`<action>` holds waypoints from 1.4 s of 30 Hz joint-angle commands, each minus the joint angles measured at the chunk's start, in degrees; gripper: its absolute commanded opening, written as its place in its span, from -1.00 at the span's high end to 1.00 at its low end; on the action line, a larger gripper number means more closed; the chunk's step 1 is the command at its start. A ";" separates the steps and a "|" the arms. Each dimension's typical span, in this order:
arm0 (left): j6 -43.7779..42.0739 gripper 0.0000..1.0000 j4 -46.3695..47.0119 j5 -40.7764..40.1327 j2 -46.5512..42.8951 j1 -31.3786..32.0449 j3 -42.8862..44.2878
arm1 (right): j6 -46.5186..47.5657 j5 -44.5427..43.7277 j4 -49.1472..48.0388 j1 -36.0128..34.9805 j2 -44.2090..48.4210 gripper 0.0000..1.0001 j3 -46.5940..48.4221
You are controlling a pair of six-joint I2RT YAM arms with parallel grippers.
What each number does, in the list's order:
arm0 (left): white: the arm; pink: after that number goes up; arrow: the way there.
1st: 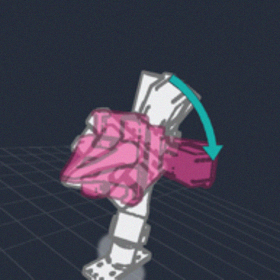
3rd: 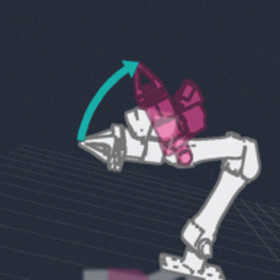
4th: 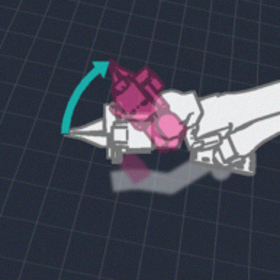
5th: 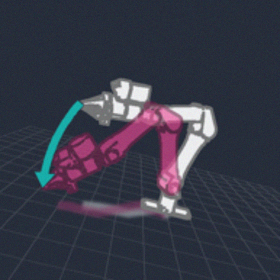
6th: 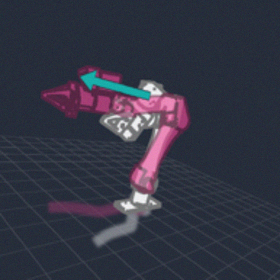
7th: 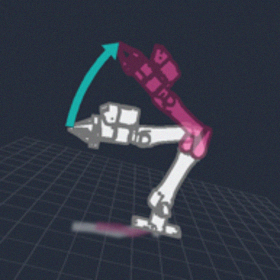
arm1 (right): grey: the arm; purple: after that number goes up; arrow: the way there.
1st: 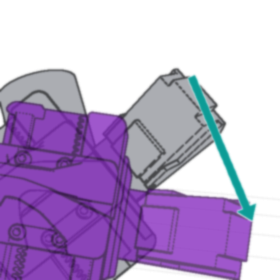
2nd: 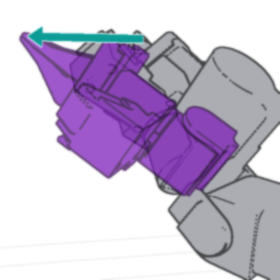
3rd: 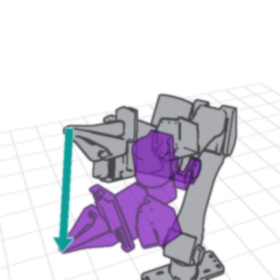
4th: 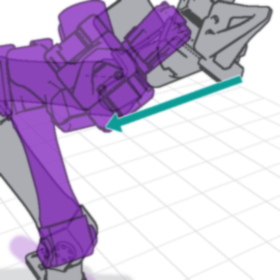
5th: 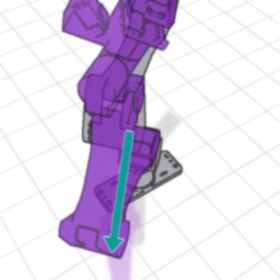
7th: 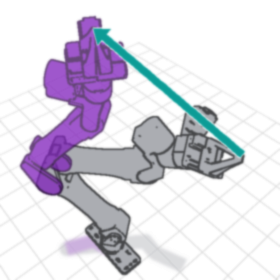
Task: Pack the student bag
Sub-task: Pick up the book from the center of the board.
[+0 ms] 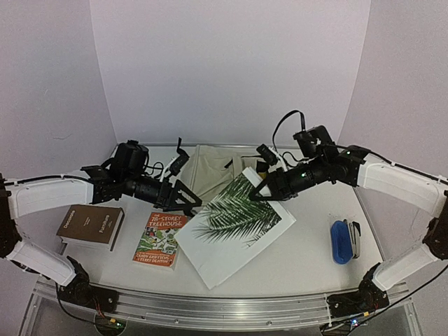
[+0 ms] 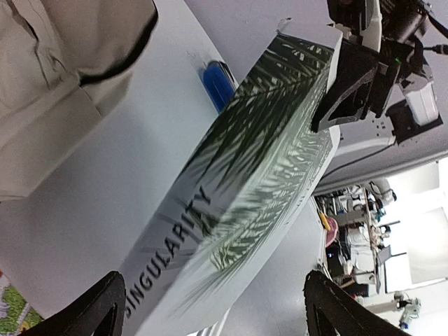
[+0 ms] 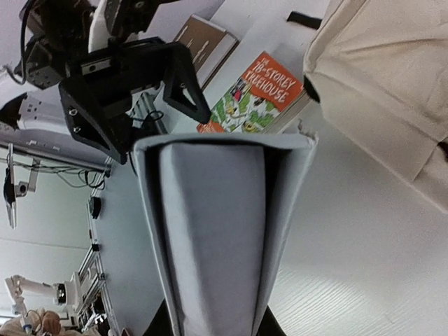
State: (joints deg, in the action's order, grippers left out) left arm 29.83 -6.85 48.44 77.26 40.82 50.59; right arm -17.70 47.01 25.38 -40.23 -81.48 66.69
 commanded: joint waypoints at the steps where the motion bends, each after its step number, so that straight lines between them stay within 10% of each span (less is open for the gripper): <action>1: 1.84 -0.78 1.86 -8.09 -3.76 -4.21 2.87 | -4.64 -10.60 -3.14 5.52 5.14 0.73 8.27; 13: 5.22 -0.75 1.03 -12.86 15.25 -7.00 21.26 | -7.98 -28.12 -3.38 18.48 2.32 0.76 18.57; 42: -8.51 -0.87 -14.27 -38.92 55.42 7.92 70.54 | -11.92 -54.45 -6.13 20.36 12.88 0.74 15.55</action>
State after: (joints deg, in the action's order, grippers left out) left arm 23.73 -17.81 16.07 130.26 48.16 114.97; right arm -28.61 -5.75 23.15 -20.06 -70.39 83.13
